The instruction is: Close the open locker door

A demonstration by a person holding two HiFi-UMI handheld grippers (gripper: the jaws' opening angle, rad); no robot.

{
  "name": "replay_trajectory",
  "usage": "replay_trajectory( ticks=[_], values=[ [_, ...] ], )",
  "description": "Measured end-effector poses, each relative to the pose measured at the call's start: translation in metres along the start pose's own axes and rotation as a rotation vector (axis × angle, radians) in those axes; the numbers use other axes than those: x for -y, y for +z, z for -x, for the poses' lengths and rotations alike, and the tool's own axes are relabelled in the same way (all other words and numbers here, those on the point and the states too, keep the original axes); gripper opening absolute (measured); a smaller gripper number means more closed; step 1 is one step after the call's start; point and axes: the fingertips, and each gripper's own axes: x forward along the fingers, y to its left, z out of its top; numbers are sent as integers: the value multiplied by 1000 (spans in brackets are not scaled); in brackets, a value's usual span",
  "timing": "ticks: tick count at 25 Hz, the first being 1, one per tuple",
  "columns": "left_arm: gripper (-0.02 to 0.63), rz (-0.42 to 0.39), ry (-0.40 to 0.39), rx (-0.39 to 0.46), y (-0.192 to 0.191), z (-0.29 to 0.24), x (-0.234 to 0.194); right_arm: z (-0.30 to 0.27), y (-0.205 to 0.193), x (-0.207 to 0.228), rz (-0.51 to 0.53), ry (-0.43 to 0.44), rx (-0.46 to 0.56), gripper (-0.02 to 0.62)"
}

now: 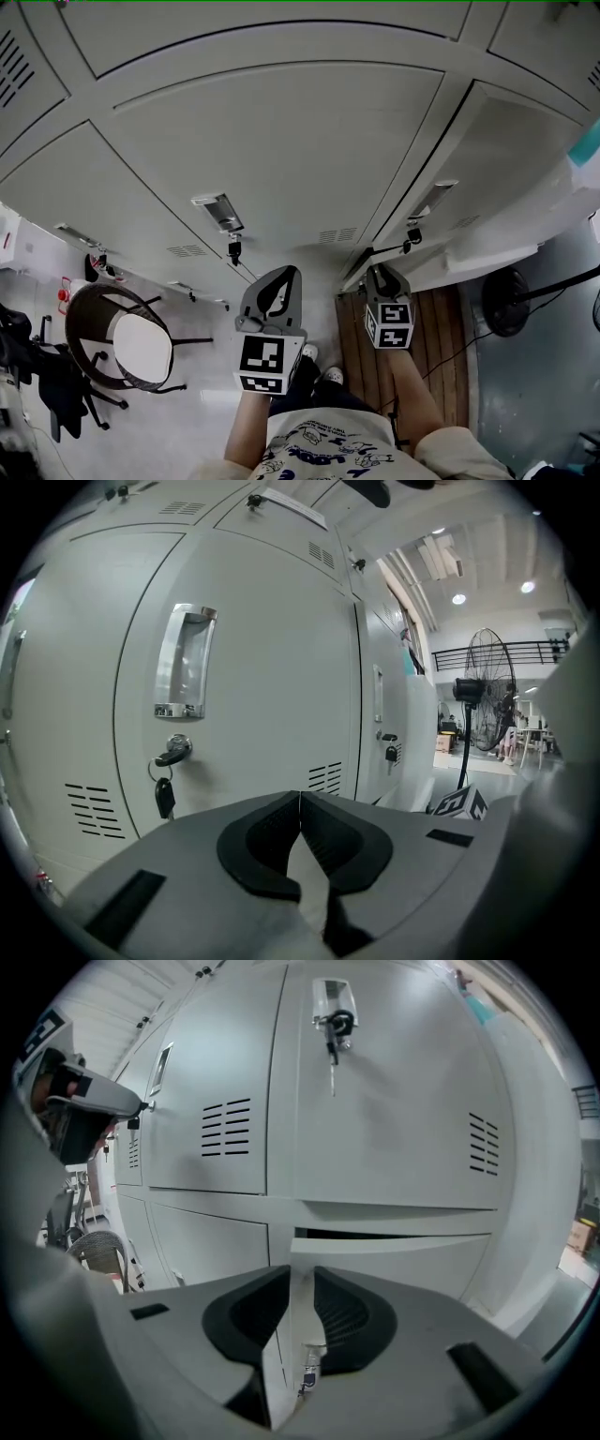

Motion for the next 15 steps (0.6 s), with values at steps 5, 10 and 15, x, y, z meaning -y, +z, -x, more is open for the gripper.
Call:
replay_trajectory(
  ticks=[5,10,15],
  values=[
    [3,9,23,-5,-3,1,-7,-12,4,0,-9,11,3,77],
    [3,18,39,-9,-6,1,-12,-22,3,2,-9,12,-8,75],
    [3,21,51,-13,-7,2,-15,-30,5,8,-13,-1,-6,37]
  ],
)
